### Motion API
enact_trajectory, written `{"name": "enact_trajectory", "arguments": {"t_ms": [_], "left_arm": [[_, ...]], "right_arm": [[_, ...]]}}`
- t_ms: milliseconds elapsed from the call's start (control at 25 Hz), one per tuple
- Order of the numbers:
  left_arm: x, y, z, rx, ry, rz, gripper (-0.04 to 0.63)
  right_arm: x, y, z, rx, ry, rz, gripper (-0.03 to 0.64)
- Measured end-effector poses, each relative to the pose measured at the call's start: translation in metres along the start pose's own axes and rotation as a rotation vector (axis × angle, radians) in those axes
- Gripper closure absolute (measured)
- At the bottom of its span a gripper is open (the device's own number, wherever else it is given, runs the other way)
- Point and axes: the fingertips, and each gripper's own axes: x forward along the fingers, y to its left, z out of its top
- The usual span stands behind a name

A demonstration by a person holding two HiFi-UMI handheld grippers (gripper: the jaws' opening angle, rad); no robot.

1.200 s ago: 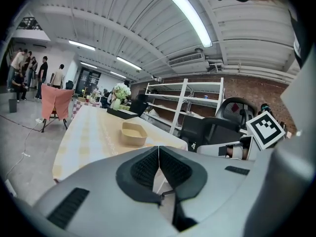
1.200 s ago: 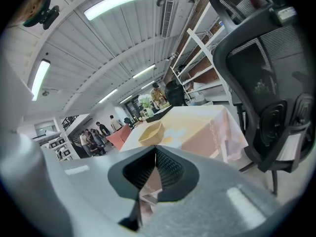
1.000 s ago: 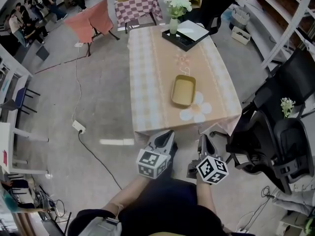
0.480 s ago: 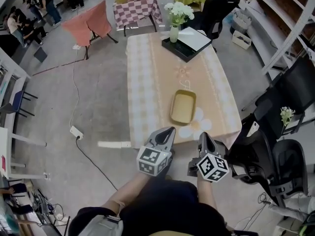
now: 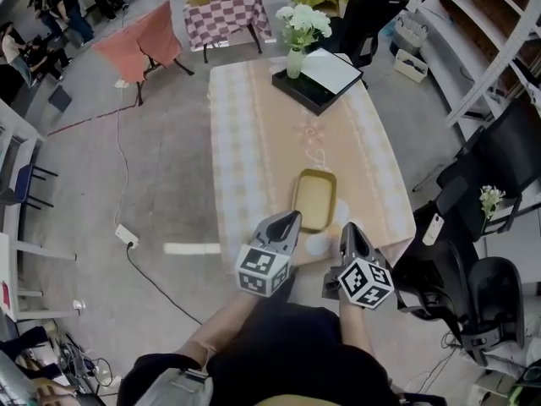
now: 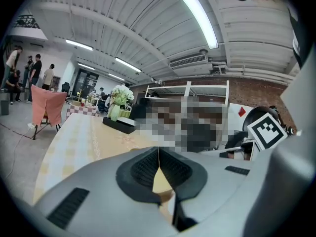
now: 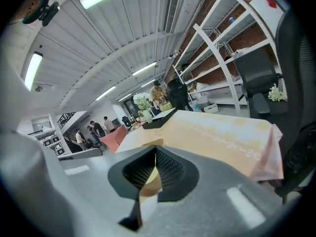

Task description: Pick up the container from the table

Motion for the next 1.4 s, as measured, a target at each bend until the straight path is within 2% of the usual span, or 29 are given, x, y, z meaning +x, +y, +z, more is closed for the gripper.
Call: {"name": "enact_trajectory", "arguments": {"t_ms": [440, 640, 1000, 1400], "left_arm": [[0.019, 0.034, 0.011, -0.028, -0.016, 0.033, 0.584], [0.031, 0.044, 0.009, -0.031, 0.006, 0.038, 0.584], [0.044, 0.061, -0.008, -0.044, 0.05, 0.045, 0.584], [0.047, 0.074, -0.031, -0.091, 0.091, 0.071, 0.586]], "right_arm": [[0.034, -0.002, 0.008, -0.032, 0.022, -0.026, 0.606], [0.05, -0.002, 0.005, -0.038, 0.062, -0.024, 0.567], [0.07, -0.007, -0.014, -0.036, 0.134, -0.043, 0.486], [0.087, -0.011, -0.037, -0.039, 0.225, -0.051, 0.485]]}}
